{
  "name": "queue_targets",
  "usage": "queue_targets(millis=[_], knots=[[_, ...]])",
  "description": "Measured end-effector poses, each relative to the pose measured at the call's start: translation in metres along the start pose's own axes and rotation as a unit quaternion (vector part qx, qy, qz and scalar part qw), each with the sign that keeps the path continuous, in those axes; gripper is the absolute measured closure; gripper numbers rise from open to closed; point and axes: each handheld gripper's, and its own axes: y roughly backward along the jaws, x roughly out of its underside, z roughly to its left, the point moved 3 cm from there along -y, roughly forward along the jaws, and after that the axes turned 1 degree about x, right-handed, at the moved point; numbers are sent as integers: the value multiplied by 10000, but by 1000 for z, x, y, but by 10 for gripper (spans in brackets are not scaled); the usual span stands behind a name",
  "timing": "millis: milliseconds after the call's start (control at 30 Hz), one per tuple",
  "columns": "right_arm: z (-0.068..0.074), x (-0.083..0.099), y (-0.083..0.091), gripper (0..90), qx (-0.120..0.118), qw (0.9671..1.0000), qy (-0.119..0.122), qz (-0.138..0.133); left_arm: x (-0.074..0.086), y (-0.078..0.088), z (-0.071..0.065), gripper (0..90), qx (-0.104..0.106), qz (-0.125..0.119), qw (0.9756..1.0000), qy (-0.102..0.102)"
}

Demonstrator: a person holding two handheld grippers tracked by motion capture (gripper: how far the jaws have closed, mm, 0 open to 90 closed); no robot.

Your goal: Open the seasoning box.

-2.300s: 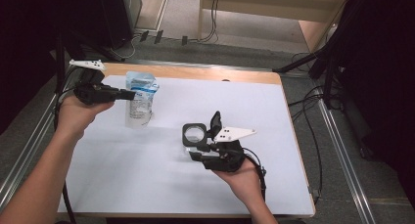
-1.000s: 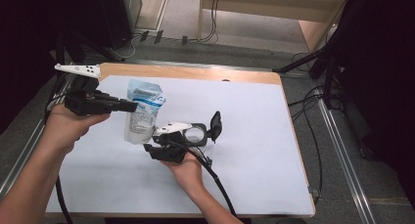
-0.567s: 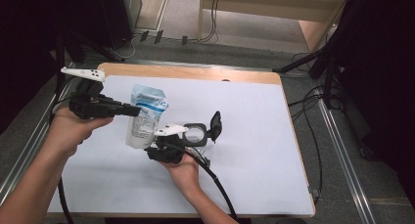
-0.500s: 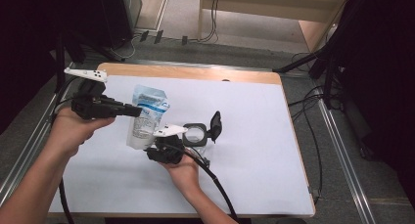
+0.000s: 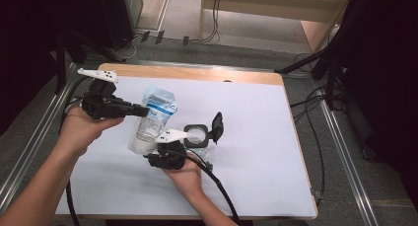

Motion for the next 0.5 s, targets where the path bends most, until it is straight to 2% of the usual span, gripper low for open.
queue_targets(millis=[233,367,500], knots=[[2,3,1,551,-15,10000,52,1,-2,-9,0,900,-68,84,9999,-33],[6,4,3,506,35,9996,279,-23,-2,-13,1,900,-64,164,9998,-26],[7,7,5,496,-20,9997,233,-72,-2,-17,1,900,-64,193,9998,-41]])
